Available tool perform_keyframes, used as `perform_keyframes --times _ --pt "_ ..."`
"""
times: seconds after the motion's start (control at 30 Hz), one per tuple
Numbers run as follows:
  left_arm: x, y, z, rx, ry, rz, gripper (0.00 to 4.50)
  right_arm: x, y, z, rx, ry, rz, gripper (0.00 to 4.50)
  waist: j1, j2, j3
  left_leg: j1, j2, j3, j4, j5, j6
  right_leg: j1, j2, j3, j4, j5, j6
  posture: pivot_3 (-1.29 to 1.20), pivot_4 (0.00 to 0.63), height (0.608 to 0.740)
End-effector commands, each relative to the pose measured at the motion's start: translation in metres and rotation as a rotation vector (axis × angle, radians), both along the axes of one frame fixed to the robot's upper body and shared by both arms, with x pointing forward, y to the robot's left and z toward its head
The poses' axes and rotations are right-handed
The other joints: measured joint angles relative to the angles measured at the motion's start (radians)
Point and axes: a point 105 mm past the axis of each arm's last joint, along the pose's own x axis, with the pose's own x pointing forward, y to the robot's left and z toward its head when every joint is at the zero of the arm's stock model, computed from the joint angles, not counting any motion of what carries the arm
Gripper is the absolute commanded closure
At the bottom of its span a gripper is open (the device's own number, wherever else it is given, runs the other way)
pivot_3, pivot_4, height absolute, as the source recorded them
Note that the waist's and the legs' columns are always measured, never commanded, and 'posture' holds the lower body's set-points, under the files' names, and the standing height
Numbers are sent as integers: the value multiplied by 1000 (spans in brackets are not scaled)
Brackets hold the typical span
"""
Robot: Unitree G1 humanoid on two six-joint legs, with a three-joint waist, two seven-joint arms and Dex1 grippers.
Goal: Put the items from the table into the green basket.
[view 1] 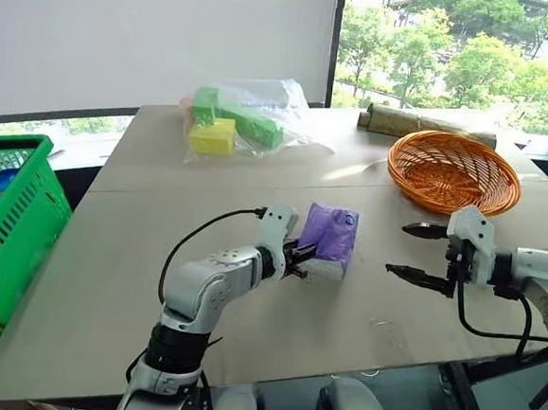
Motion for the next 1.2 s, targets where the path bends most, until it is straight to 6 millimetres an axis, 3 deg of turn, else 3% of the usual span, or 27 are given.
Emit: perform_keyframes --times 0.03,0.13,0.27,0.33,0.4,0.43,0.53,0.6,0.67,0.87,1.03,1.1,1.13,1.2 --pt "8 11 0 78 -62 22 4224 2 5 17 17 -60 18 0 -3 0 0 1 0 0 0 0 0 0 0 0 0 0 0 -198 0 740" --pt "18 26 11 153 -173 46 4264 4 18 26 67 -68 57 0 -9 0 1 1 0 0 0 0 0 1 0 0 0 0 0 -178 0 740" --pt "42 68 53 230 -357 188 4264 7 45 50 189 -86 136 0 -22 1 5 1 2 0 -1 0 0 0 1 1 0 0 0 -142 0 740" --pt "51 98 80 315 -456 269 4264 6 59 63 246 -88 181 0 -22 1 9 1 2 -1 -1 0 0 0 2 1 0 0 0 -121 0 740" --pt "57 153 127 418 -599 476 4264 4 78 81 314 -110 251 0 -21 -1 10 1 2 -1 -3 0 0 -1 2 0 0 0 -1 -98 0 740" --pt "55 185 154 453 -671 614 4264 3 88 90 353 -119 288 0 -20 -1 11 -1 2 -1 -4 0 0 -3 1 1 0 0 -1 -88 0 740" --pt "38 242 196 557 -763 839 4264 -3 103 106 430 -122 360 0 -8 -4 12 -9 3 -1 -4 0 0 -11 1 1 0 2 -4 -50 0 740" --pt "0 304 231 727 -794 1057 4264 -10 118 122 503 -121 443 0 0 -3 12 -11 3 -1 -5 0 0 -14 0 1 0 2 -4 -27 0 740" --pt "-35 342 251 848 -791 1192 4264 -14 127 132 541 -116 492 0 4 -4 12 -18 4 3 -6 0 -1 -22 -2 4 2 3 -4 6 0 740" --pt "-83 386 233 953 -655 1284 4264 -10 135 139 563 -118 521 0 89 -6 11 -19 1 6 -9 -1 -2 -24 -14 0 0 2 -3 43 0 740" --pt "-102 399 214 952 -597 1344 4264 -8 136 141 568 -119 530 0 122 -13 6 -19 2 5 -8 -2 -8 -24 -19 -5 1 2 -4 43 0 740" --pt "-99 399 203 916 -571 1323 3177 -8 136 140 562 -118 533 0 126 -15 5 -19 3 5 -8 -1 -9 -24 -20 -5 1 3 -5 43 0 740" --pt "-93 396 197 904 -570 1289 2970 -9 136 139 559 -118 533 0 127 -15 5 -19 3 5 -8 -1 -9 -24 -20 -5 1 3 -5 55 0 740" --pt "-84 391 190 895 -564 1245 2042 -8 135 139 556 -121 528 0 128 -16 4 -19 3 5 -8 -1 -9 -24 -21 -5 1 3 -6 46 0 740"
